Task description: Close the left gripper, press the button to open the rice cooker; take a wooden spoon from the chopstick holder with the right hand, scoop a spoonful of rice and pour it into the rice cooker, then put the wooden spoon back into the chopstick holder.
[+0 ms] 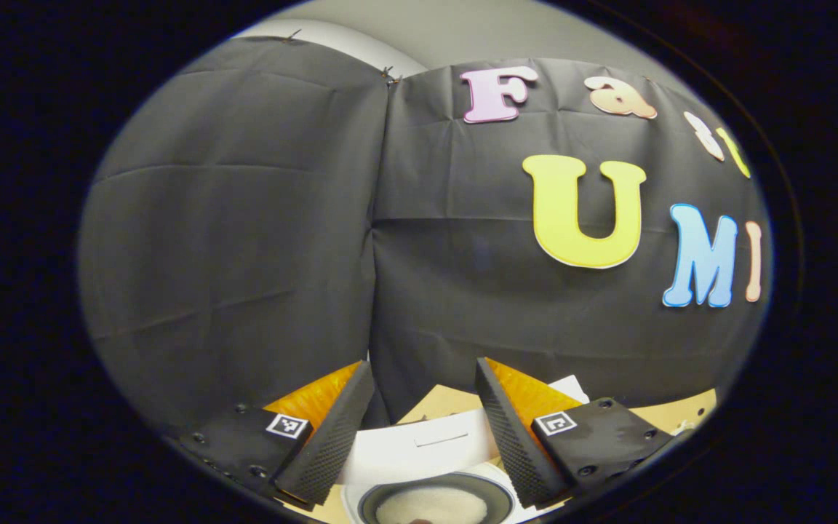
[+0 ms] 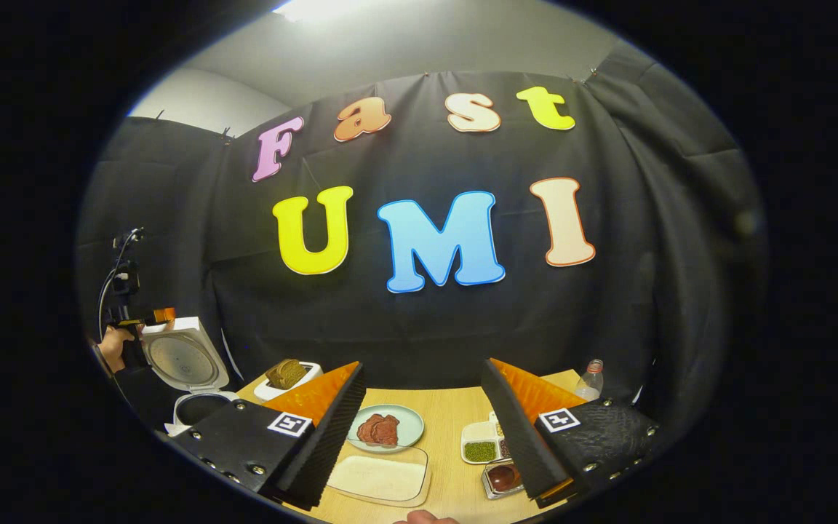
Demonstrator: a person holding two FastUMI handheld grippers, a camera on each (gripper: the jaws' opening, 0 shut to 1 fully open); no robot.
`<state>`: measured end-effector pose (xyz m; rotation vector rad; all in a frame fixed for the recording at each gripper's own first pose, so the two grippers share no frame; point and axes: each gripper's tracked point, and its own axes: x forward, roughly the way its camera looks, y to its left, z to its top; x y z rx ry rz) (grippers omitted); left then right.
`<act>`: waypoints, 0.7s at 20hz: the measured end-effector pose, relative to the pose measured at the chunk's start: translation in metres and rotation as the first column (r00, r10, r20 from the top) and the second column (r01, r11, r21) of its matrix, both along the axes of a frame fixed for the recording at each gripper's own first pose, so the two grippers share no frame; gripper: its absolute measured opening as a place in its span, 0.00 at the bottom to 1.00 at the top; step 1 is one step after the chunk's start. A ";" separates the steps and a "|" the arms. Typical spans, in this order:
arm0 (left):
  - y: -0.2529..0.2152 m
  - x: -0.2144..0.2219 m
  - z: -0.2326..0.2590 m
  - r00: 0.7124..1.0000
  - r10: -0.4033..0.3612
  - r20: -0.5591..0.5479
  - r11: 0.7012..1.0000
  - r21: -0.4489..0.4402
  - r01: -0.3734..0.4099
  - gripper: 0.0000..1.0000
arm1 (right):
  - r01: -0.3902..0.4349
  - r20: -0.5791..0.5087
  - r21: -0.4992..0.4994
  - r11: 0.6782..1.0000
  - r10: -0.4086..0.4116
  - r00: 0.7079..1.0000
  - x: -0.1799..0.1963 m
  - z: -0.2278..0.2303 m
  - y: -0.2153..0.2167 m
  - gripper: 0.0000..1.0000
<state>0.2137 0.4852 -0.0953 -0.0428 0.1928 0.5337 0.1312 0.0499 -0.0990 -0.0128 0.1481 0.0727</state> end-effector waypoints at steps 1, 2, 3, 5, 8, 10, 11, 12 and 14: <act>-0.007 -0.007 -0.003 1.000 0.000 0.002 1.000 0.005 0.000 0.97 | -0.006 0.007 -0.002 1.000 0.006 1.000 -0.002 0.003 0.001 0.98; -0.016 -0.016 -0.006 1.000 -0.001 0.016 1.000 0.014 0.001 0.97 | -0.009 0.012 -0.007 1.000 0.010 1.000 -0.004 0.005 0.001 0.98; -0.024 -0.024 -0.010 1.000 -0.001 0.026 0.999 0.032 0.001 1.00 | -0.014 0.015 -0.013 1.000 0.015 1.000 -0.005 0.005 0.002 0.98; -0.044 -0.045 -0.024 0.999 0.006 0.041 0.999 0.047 -0.008 0.97 | -0.024 0.012 -0.027 0.999 0.024 1.000 -0.003 0.003 0.002 0.98; -0.065 -0.065 -0.048 0.999 0.017 0.029 0.999 0.029 -0.018 0.99 | -0.036 0.016 -0.029 0.999 0.036 0.999 -0.002 0.007 0.002 0.98; -0.077 -0.075 -0.062 1.000 0.016 0.015 1.000 0.013 -0.016 0.97 | -0.041 0.015 -0.022 0.999 0.042 0.999 0.000 0.008 0.002 0.97; -0.082 -0.082 -0.068 1.000 0.016 0.011 1.000 0.007 -0.016 0.96 | -0.048 0.013 -0.016 0.999 0.049 0.999 -0.001 0.006 0.003 0.97; -0.087 -0.086 -0.077 1.000 0.019 0.003 1.000 0.005 -0.019 0.96 | -0.055 0.010 -0.015 0.998 0.055 0.998 -0.001 0.006 0.004 0.98; -0.094 -0.092 -0.089 1.000 0.025 -0.010 1.000 -0.010 -0.025 0.96 | -0.066 0.007 -0.017 0.998 0.066 0.998 -0.001 0.005 0.004 0.98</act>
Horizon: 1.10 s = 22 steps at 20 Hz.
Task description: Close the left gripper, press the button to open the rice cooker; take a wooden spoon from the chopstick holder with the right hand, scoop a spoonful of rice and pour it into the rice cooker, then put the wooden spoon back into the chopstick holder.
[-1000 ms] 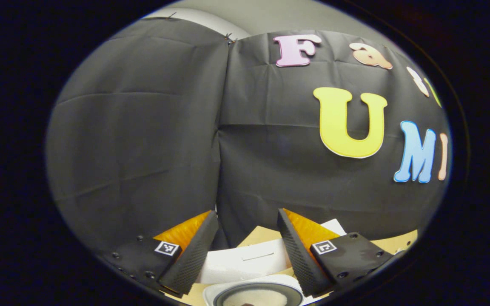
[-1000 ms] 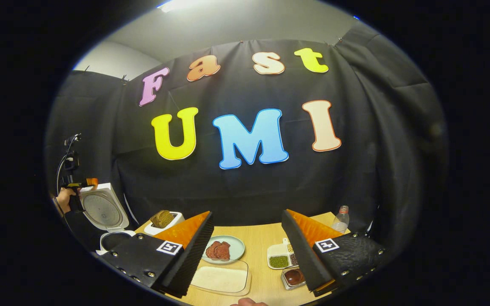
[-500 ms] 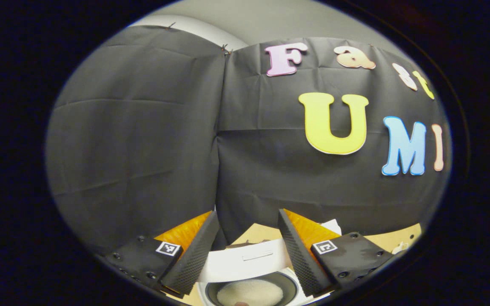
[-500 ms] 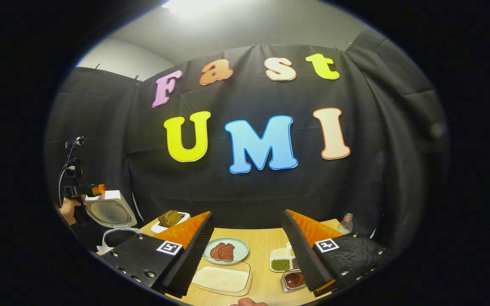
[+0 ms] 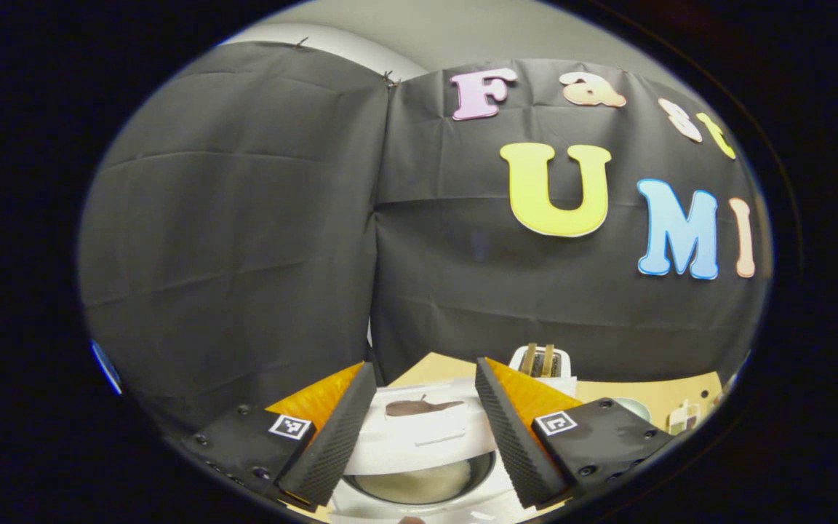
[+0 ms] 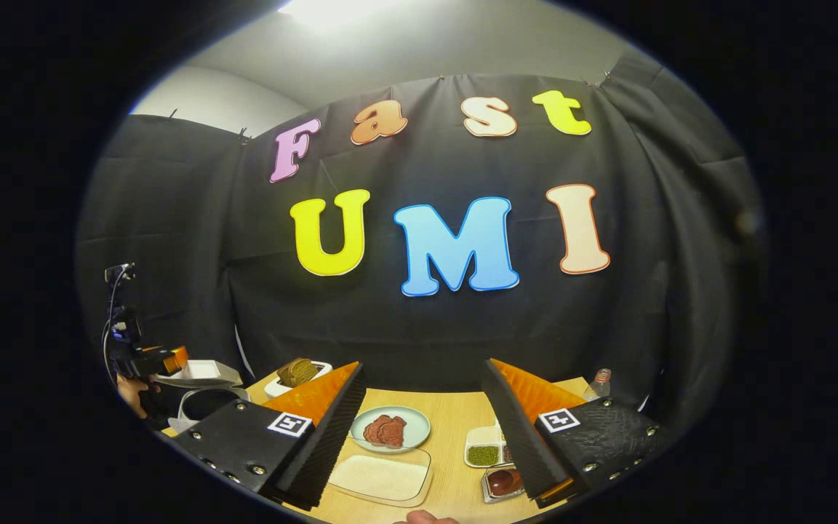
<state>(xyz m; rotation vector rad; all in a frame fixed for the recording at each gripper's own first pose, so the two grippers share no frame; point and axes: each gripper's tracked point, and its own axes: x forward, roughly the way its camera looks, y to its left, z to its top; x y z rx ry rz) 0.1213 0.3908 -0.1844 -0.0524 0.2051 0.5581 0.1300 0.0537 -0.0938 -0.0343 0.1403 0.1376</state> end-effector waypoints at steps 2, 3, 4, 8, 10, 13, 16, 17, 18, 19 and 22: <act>-0.006 -0.008 -0.015 1.000 0.007 -0.014 1.000 -0.014 -0.007 0.96 | 0.002 0.000 0.007 1.000 -0.002 1.000 -0.001 0.001 -0.002 0.98; -0.010 -0.013 -0.024 1.000 0.013 -0.023 1.000 -0.021 -0.013 0.96 | 0.006 -0.002 0.012 1.000 -0.006 1.000 -0.003 0.000 -0.004 0.98; -0.013 -0.018 -0.033 0.999 0.019 -0.030 1.000 -0.024 -0.020 0.96 | 0.009 -0.003 0.019 1.000 -0.009 1.000 -0.005 0.001 -0.006 0.98; -0.022 -0.027 -0.067 0.997 0.042 -0.067 0.998 -0.051 -0.045 0.92 | 0.005 -0.027 0.022 1.000 -0.004 1.000 -0.017 -0.006 -0.008 0.98; -0.023 -0.027 -0.077 0.995 0.045 -0.088 0.997 -0.055 -0.050 0.98 | 0.003 -0.035 0.018 1.000 -0.002 0.999 -0.021 -0.010 -0.010 0.98; -0.025 -0.024 -0.089 0.991 0.027 -0.130 0.997 -0.064 -0.036 0.94 | -0.002 -0.050 0.022 1.000 0.003 0.999 -0.026 -0.015 -0.006 0.98; -0.026 -0.025 -0.099 0.988 0.013 -0.156 0.996 -0.090 -0.027 0.98 | 0.006 -0.054 0.017 1.000 -0.005 0.999 -0.027 -0.018 -0.005 0.98; -0.026 -0.024 -0.100 0.987 0.008 -0.163 0.996 -0.089 -0.023 0.98 | 0.008 -0.055 0.019 1.000 -0.007 0.998 -0.029 -0.018 -0.003 0.98; -0.026 -0.024 -0.102 0.985 0.002 -0.172 0.996 -0.088 -0.018 0.98 | 0.012 -0.055 0.021 1.000 -0.011 0.998 -0.029 -0.018 -0.002 0.98; -0.026 -0.024 -0.105 0.984 -0.003 -0.180 0.996 -0.092 -0.013 0.96 | 0.016 -0.055 0.024 1.000 -0.015 0.998 -0.029 -0.018 -0.001 0.98; -0.032 -0.024 -0.108 0.973 -0.036 -0.226 0.993 -0.120 0.009 0.96 | 0.029 -0.057 0.039 0.999 -0.027 0.998 -0.031 -0.018 0.005 0.98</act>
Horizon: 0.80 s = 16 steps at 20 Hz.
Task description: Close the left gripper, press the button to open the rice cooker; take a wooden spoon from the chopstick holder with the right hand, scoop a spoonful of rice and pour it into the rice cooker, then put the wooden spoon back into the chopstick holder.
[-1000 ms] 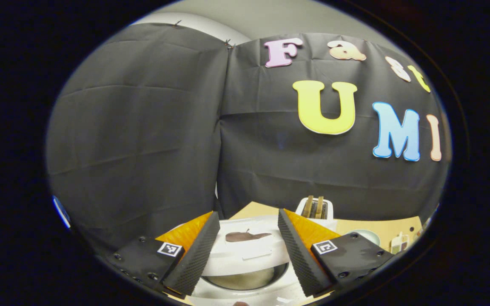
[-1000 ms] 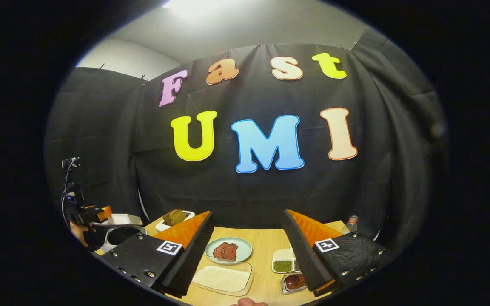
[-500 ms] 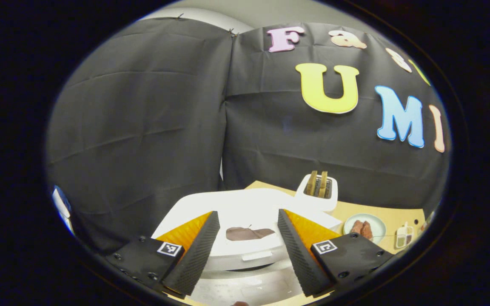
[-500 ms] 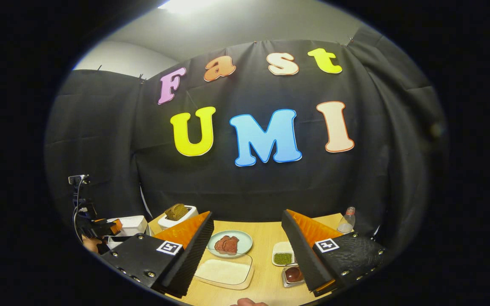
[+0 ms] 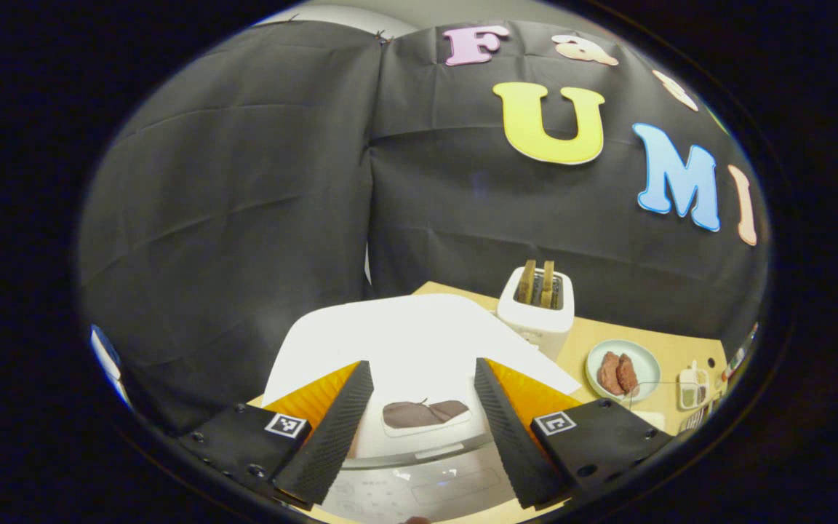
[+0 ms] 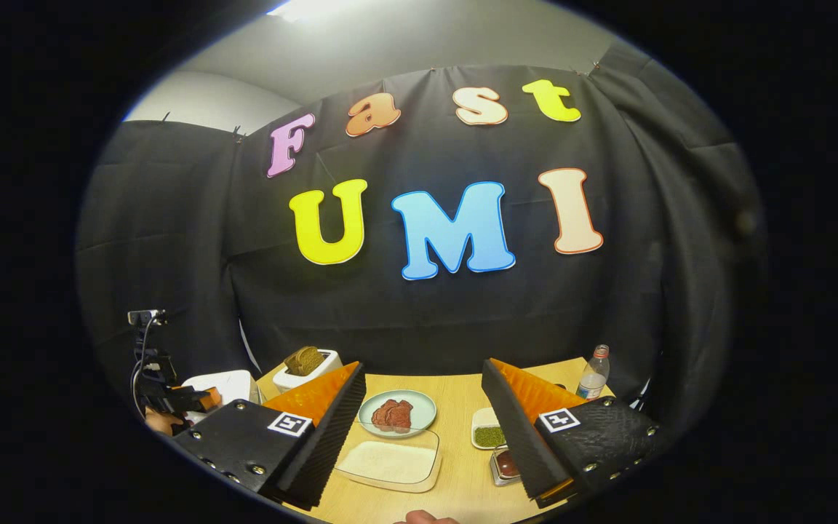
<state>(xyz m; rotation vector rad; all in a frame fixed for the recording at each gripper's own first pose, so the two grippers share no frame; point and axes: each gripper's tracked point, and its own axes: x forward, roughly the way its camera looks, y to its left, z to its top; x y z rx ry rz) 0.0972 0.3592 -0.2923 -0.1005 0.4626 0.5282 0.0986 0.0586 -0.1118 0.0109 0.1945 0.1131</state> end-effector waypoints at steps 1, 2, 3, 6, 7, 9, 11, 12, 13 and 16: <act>-0.001 -0.002 -0.007 1.000 -0.014 -0.023 1.000 -0.013 0.014 0.98 | 0.005 0.001 0.004 1.000 -0.005 1.000 -0.002 0.000 0.002 0.98; -0.001 -0.002 -0.013 0.999 -0.027 -0.044 0.999 -0.018 0.027 0.98 | 0.010 0.004 0.006 1.000 -0.010 1.000 -0.004 0.001 0.004 0.98; -0.002 -0.003 -0.019 0.997 -0.043 -0.069 0.999 -0.018 0.042 0.98 | 0.012 0.008 0.002 1.000 -0.012 1.000 -0.007 0.002 0.006 0.98; -0.004 -0.001 -0.025 0.994 -0.072 -0.077 0.997 -0.042 0.069 0.99 | 0.027 0.018 -0.017 0.999 -0.026 0.999 -0.013 0.005 0.007 0.98; -0.005 0.000 -0.027 0.994 -0.077 -0.075 0.996 -0.052 0.073 0.99 | 0.034 0.021 -0.018 0.999 -0.034 0.999 -0.015 0.005 0.007 0.98; -0.004 0.008 -0.020 0.992 -0.119 -0.039 0.993 -0.023 0.118 0.99 | 0.045 0.024 -0.014 0.999 -0.045 0.999 -0.019 0.007 0.007 0.98; -0.006 0.010 -0.017 0.987 -0.158 -0.030 0.987 -0.042 0.157 0.96 | 0.057 0.037 -0.044 0.997 -0.055 0.998 -0.022 0.013 0.001 0.98; -0.007 0.013 -0.006 0.987 -0.163 -0.003 0.985 -0.051 0.162 0.98 | 0.066 0.048 -0.054 0.996 -0.064 0.997 -0.023 0.019 -0.003 0.98; -0.007 0.014 0.013 0.985 -0.171 0.032 0.984 -0.038 0.172 0.98 | 0.080 0.058 -0.059 0.995 -0.076 0.995 -0.025 0.026 -0.007 0.98; -0.031 0.019 0.092 0.961 -0.227 0.156 0.974 0.032 0.225 0.97 | 0.112 0.095 -0.038 0.993 -0.108 0.990 -0.030 0.050 -0.014 0.98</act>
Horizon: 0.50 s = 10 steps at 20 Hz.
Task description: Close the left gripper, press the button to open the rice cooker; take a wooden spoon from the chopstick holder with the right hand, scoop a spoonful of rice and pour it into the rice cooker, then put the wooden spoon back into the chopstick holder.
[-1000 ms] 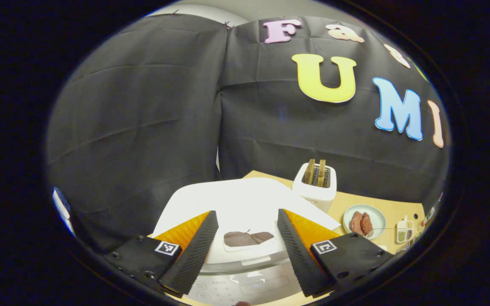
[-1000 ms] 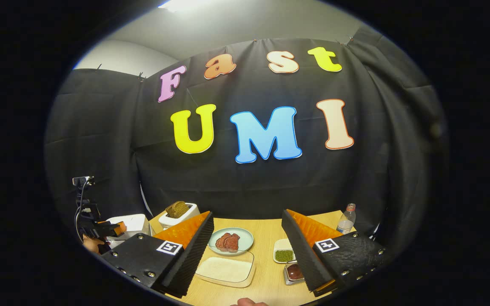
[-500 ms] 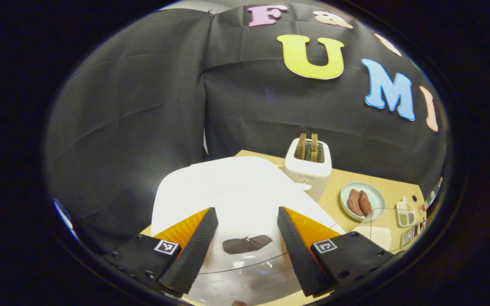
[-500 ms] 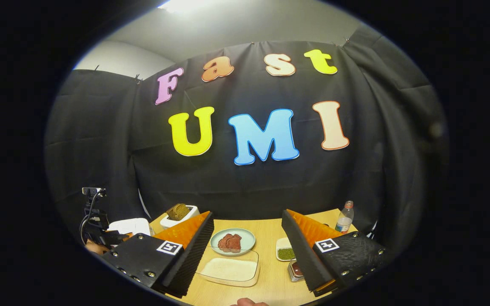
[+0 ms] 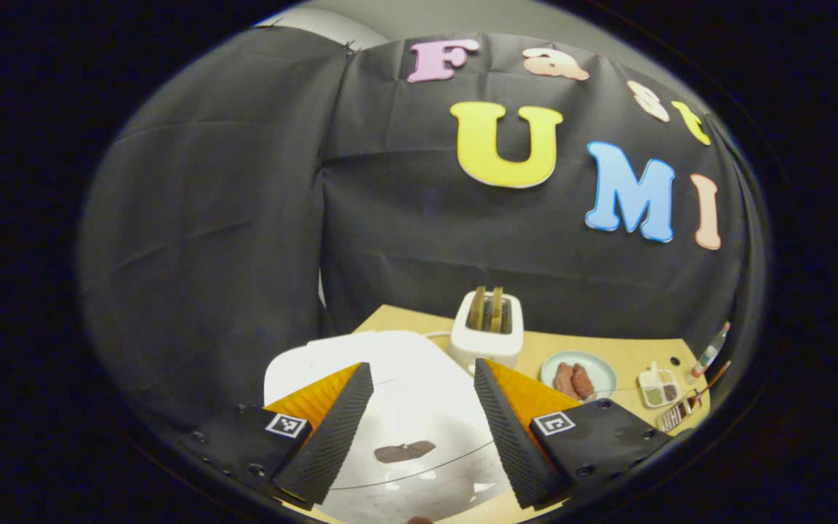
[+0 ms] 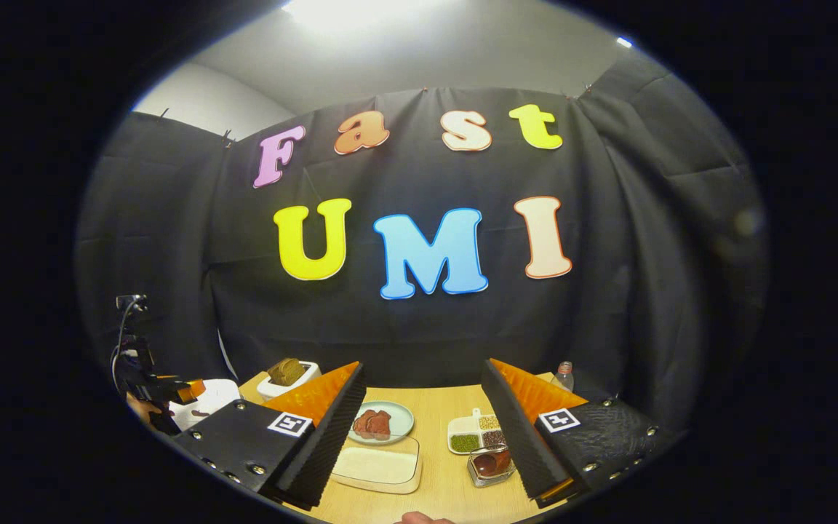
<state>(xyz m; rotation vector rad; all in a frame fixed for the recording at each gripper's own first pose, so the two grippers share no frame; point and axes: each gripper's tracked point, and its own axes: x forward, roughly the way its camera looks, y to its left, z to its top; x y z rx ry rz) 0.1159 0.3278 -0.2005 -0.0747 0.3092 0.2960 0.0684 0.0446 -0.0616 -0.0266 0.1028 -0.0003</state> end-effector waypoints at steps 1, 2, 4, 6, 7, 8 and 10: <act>-0.014 0.001 0.028 0.999 -0.019 0.041 1.000 0.009 0.019 0.97 | 0.000 0.013 0.007 1.000 0.000 1.000 -0.002 0.008 0.000 0.98; -0.031 0.001 0.056 0.995 -0.048 0.085 0.999 0.009 0.047 0.97 | 0.002 0.023 0.011 1.000 -0.002 1.000 -0.003 0.015 0.000 0.97; -0.076 0.002 0.112 0.977 -0.117 0.178 0.993 0.008 0.118 0.97 | 0.013 0.046 0.013 1.000 -0.014 0.999 -0.007 0.032 -0.005 0.97; -0.116 -0.014 0.158 0.953 -0.170 0.249 0.985 0.031 0.168 0.97 | 0.037 0.053 0.017 0.999 -0.037 0.998 -0.008 0.046 -0.013 0.97; -0.136 -0.022 0.173 0.941 -0.199 0.272 0.980 0.041 0.195 0.98 | 0.040 0.056 0.027 0.999 -0.042 0.998 -0.009 0.054 -0.016 0.98; -0.159 -0.030 0.192 0.929 -0.227 0.291 0.974 0.044 0.224 0.97 | 0.042 0.059 0.037 0.998 -0.044 0.997 -0.010 0.061 -0.019 0.97; -0.199 -0.049 0.225 0.907 -0.271 0.322 0.962 0.047 0.270 0.97 | 0.050 0.062 0.043 0.998 -0.052 0.997 -0.014 0.070 -0.027 0.98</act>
